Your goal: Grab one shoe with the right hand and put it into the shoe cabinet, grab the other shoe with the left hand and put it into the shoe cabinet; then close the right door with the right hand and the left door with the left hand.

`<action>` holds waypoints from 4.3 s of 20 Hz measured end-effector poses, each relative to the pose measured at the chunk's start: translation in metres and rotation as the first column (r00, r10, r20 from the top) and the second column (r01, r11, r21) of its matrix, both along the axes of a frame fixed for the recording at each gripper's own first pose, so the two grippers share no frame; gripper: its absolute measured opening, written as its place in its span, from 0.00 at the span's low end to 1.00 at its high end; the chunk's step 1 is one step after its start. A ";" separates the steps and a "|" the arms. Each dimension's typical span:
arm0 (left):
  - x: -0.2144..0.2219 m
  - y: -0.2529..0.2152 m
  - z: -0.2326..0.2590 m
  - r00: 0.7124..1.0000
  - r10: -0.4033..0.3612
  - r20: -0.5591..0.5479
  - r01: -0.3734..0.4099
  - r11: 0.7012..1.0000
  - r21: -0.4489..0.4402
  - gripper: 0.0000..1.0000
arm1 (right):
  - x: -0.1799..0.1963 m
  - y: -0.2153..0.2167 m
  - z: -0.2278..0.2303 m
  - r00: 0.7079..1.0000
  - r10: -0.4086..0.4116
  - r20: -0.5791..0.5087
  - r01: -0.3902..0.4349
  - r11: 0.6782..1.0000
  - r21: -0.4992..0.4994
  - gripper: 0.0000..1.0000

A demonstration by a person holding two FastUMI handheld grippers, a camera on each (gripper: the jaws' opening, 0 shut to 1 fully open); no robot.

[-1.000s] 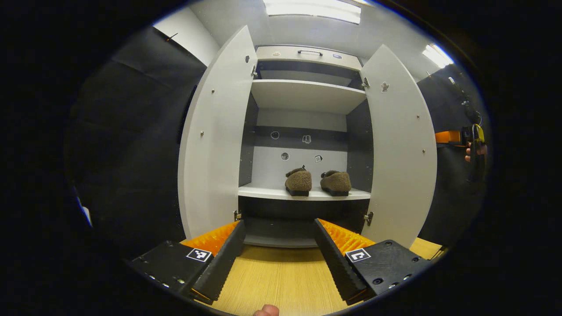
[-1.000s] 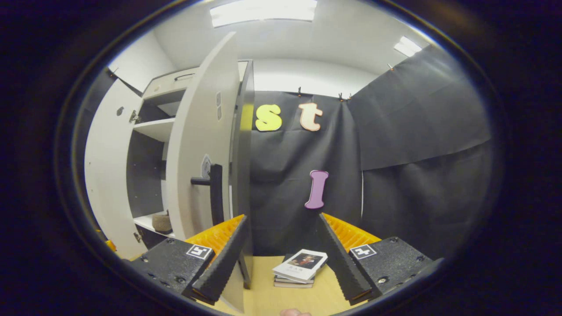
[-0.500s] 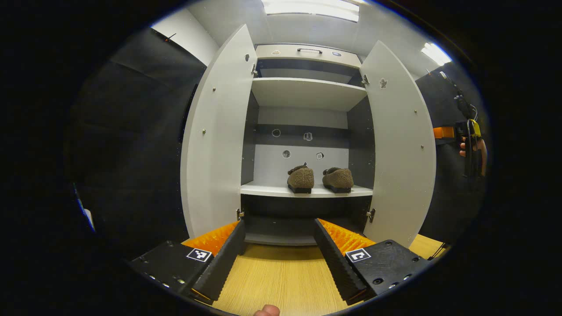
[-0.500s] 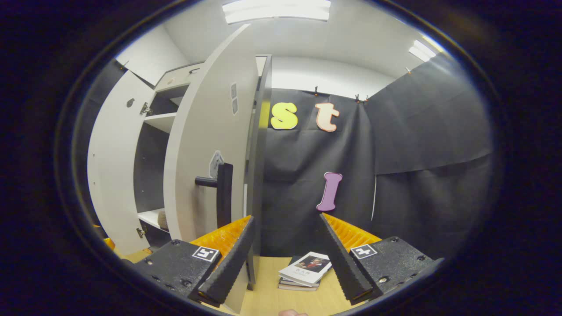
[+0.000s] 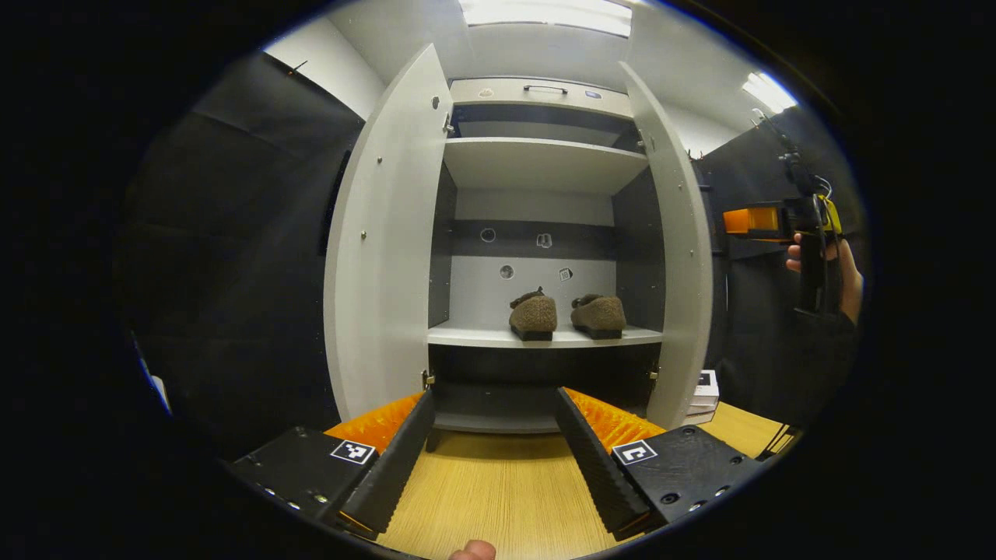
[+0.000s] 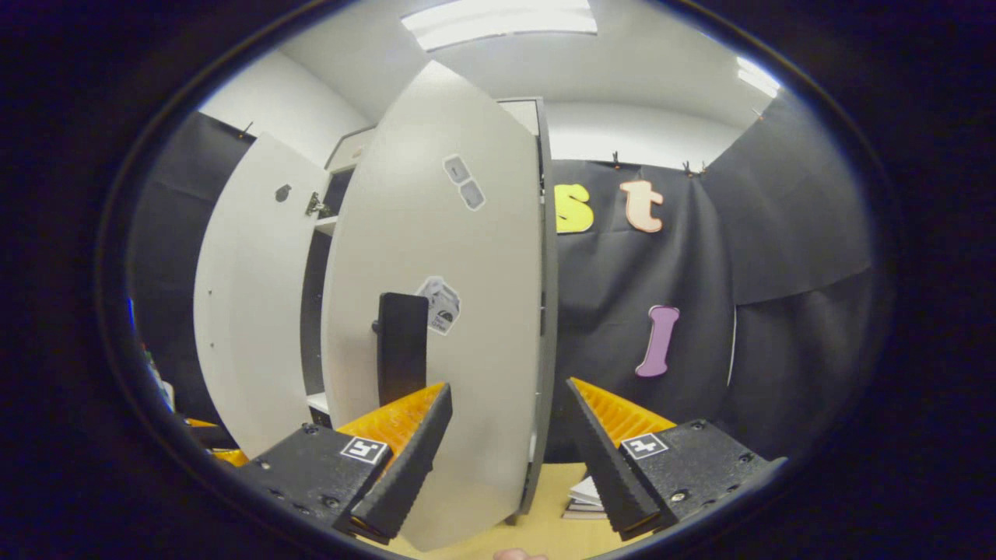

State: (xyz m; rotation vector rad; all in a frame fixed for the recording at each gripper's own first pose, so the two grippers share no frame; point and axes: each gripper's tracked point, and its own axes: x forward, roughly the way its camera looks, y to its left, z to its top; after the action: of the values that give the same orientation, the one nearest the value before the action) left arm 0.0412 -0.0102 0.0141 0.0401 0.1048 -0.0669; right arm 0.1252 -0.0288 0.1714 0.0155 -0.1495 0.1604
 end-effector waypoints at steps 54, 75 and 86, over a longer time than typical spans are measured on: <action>0.067 0.259 0.136 0.859 0.443 0.255 -0.388 0.890 -0.239 0.99 | -0.126 0.020 -0.197 0.970 -0.180 -0.161 0.188 0.982 0.035 0.97; 0.090 0.221 0.119 0.922 0.332 0.200 -0.271 0.921 -0.279 0.94 | -0.116 0.030 -0.195 0.971 -0.167 -0.172 0.171 0.985 0.009 0.97; 0.113 0.117 0.113 0.969 0.136 0.206 -0.078 0.961 -0.265 0.99 | -0.119 0.003 -0.185 0.959 -0.233 -0.158 0.238 0.971 0.009 0.97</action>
State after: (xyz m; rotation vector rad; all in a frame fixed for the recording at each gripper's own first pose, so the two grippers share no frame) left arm 0.1542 0.1068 0.1272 -0.2161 -0.1268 0.0341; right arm 0.0060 -0.0260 -0.0132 0.0374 0.0035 -0.0814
